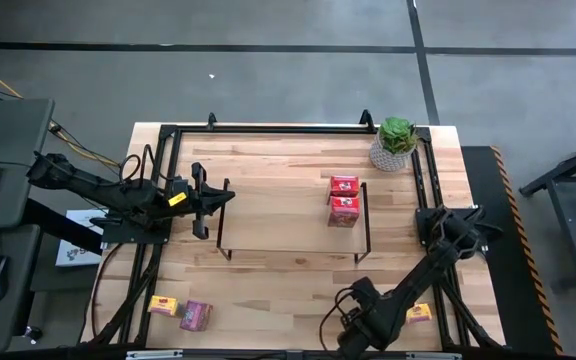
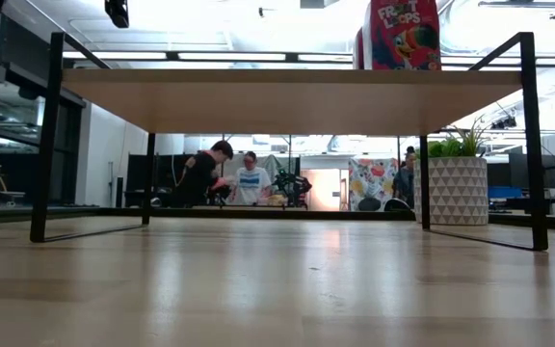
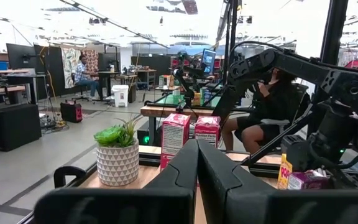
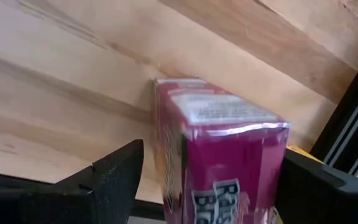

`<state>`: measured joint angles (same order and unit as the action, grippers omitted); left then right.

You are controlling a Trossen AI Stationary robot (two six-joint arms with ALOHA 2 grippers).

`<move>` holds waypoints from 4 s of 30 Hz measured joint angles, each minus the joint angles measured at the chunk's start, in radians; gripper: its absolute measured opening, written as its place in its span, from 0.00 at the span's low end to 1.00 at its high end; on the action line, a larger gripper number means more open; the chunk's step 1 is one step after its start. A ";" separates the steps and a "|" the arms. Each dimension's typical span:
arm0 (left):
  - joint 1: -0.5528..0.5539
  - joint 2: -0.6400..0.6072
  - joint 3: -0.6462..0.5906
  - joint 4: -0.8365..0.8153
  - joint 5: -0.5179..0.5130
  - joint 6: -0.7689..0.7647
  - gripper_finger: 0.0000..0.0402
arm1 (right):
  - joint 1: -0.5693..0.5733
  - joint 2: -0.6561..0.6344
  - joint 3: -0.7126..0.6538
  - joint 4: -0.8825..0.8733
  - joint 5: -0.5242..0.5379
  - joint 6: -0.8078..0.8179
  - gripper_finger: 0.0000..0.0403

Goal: Stack cereal on shelf
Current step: Put the right purple cereal box on the shelf

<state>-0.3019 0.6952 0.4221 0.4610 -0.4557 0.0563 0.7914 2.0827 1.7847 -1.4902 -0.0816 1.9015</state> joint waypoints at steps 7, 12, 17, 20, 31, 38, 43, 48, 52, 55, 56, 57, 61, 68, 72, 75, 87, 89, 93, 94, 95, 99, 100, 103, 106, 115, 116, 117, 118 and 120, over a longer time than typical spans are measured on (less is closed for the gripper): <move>0.000 0.000 0.000 0.000 0.000 0.000 0.00 | -0.006 0.000 0.000 0.019 -0.006 -0.025 0.64; 0.000 0.000 0.000 0.000 0.000 0.000 0.00 | -0.007 0.000 0.000 0.021 -0.006 -0.063 0.45; 0.000 0.000 0.000 0.000 0.000 0.000 0.00 | -0.013 0.000 0.000 0.022 -0.089 -0.167 0.28; 0.000 0.000 0.000 0.004 0.000 0.000 0.00 | -0.032 0.000 0.000 0.038 -0.238 -0.303 0.25; 0.000 0.000 0.000 0.007 0.000 0.011 0.00 | -0.163 0.000 0.200 0.513 -0.133 -0.956 0.30; 0.000 0.000 0.000 0.007 0.000 0.017 0.00 | -0.188 0.000 0.550 0.456 0.137 -1.430 0.31; 0.000 0.000 0.000 0.007 0.000 0.020 0.00 | -0.207 -0.130 0.492 0.443 0.461 -1.595 0.31; 0.000 0.000 0.000 0.009 0.000 0.042 0.00 | -0.291 -0.149 0.540 0.296 0.583 -1.540 0.31; 0.000 0.000 0.000 0.013 0.000 0.043 0.00 | -0.389 -0.145 0.542 0.229 0.566 -1.541 0.31; 0.000 0.000 0.000 0.010 0.000 0.043 0.00 | -0.465 -0.145 0.525 0.157 0.529 -1.510 0.31; 0.000 0.000 0.000 0.009 0.000 0.043 0.00 | -0.487 -0.143 0.524 0.125 0.511 -1.493 0.31; 0.000 0.000 0.000 0.008 0.000 0.043 0.00 | -0.509 -0.143 0.523 0.096 0.495 -1.480 0.31; 0.000 0.000 0.000 0.008 0.000 0.043 0.00 | -0.572 -0.138 0.525 0.037 0.418 -1.424 0.31; 0.000 0.000 0.000 0.008 0.000 0.045 0.00 | -0.643 -0.113 0.524 -0.021 0.335 -1.344 0.31; 0.000 0.000 0.000 0.007 0.000 0.045 0.00 | -0.662 -0.080 0.524 -0.036 0.306 -1.341 0.31; 0.000 0.000 0.000 0.008 0.000 0.045 0.00 | -0.663 -0.057 0.523 -0.055 0.281 -1.342 0.31; 0.000 0.000 0.000 0.008 0.000 0.042 0.00 | -0.663 -0.053 0.524 -0.066 0.272 -1.349 0.31; 0.000 0.000 0.000 0.008 0.000 0.042 0.00 | -0.663 -0.053 0.524 -0.063 0.275 -1.334 0.31; 0.000 0.000 0.000 0.008 0.000 0.044 0.00 | -0.663 -0.053 0.524 -0.060 0.283 -1.333 0.31; 0.000 0.000 0.000 0.008 0.000 0.043 0.00 | -0.663 -0.053 0.524 -0.060 0.286 -1.333 0.31; 0.000 0.000 0.000 0.008 0.000 0.043 0.00 | -0.663 -0.053 0.524 -0.059 0.292 -1.333 0.31; 0.000 0.000 0.000 0.008 0.000 0.042 0.00 | -0.663 -0.053 0.524 -0.056 0.323 -1.333 0.31; 0.000 0.000 0.000 0.008 0.000 0.043 0.00 | -0.663 -0.053 0.524 -0.056 0.331 -1.333 0.32; 0.000 0.000 0.000 0.008 0.000 0.043 0.00 | -0.663 -0.053 0.524 -0.056 0.342 -1.337 0.38; 0.000 0.000 0.000 0.008 0.000 0.042 0.00 | -0.663 -0.053 0.524 -0.056 0.337 -1.338 0.47; 0.000 0.000 0.000 0.008 0.000 0.042 0.00 | -0.663 -0.053 0.524 -0.049 0.338 -1.388 0.68; 0.000 0.000 0.000 0.008 0.000 0.042 0.00 | -0.663 -0.053 0.524 -0.046 0.338 -1.404 0.69; 0.000 0.000 0.000 0.008 0.000 0.043 0.00 | -0.663 -0.053 0.524 -0.042 0.338 -1.414 0.69; 0.000 0.000 0.000 0.008 0.000 0.043 0.00 | -0.663 -0.053 0.524 -0.039 0.337 -1.428 0.69; 0.000 0.000 0.000 0.007 0.000 0.043 0.00 | -0.663 -0.053 0.524 -0.039 0.336 -1.441 0.69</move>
<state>-0.3016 0.6956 0.4225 0.4685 -0.4561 0.0988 0.1284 2.0300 2.3085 -1.5291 0.2546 0.4607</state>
